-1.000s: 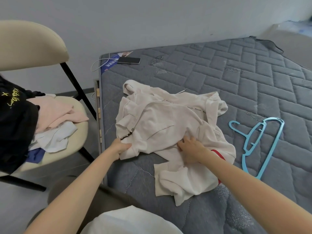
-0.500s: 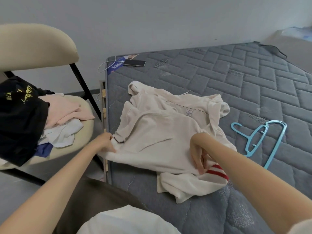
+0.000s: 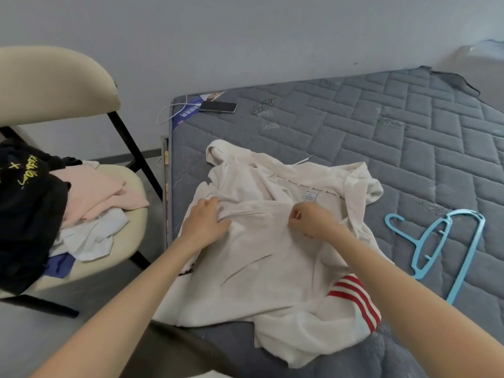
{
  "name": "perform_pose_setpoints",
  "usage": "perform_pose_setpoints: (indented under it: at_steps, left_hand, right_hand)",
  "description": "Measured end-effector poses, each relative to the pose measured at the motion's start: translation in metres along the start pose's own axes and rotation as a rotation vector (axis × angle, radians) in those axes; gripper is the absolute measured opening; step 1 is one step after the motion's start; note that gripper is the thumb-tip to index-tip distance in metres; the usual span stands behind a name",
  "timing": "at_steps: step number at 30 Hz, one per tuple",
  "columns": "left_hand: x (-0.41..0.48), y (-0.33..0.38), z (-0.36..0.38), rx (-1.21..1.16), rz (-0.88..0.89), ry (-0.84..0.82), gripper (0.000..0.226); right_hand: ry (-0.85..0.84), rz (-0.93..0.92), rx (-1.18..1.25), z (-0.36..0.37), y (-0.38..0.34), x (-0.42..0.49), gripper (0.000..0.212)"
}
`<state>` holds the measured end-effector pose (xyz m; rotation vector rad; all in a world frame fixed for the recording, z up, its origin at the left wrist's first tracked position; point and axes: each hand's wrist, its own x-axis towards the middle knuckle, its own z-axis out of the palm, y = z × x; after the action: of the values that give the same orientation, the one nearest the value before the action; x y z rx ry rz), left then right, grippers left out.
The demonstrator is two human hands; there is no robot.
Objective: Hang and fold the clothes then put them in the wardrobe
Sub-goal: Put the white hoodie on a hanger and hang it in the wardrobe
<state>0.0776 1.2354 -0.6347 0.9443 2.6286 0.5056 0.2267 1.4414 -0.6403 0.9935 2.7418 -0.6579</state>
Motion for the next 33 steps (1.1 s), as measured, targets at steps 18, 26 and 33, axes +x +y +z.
perform_pose_setpoints:
  at_steps: [18,26,33]
  left_hand:
    - [0.093,0.005,0.025,0.062,0.139,-0.299,0.066]
    - [0.093,0.003,0.018,0.029,0.126,-0.177,0.064]
    - [0.121,0.011,0.004,-0.106,-0.132,-0.094,0.066]
  right_hand:
    - [0.047,0.117,-0.059,-0.003,0.012,0.141,0.074]
    - [0.155,0.128,0.005,-0.009,0.01,0.16,0.021]
    - [0.902,0.553,0.743,-0.074,0.035,0.149,0.015]
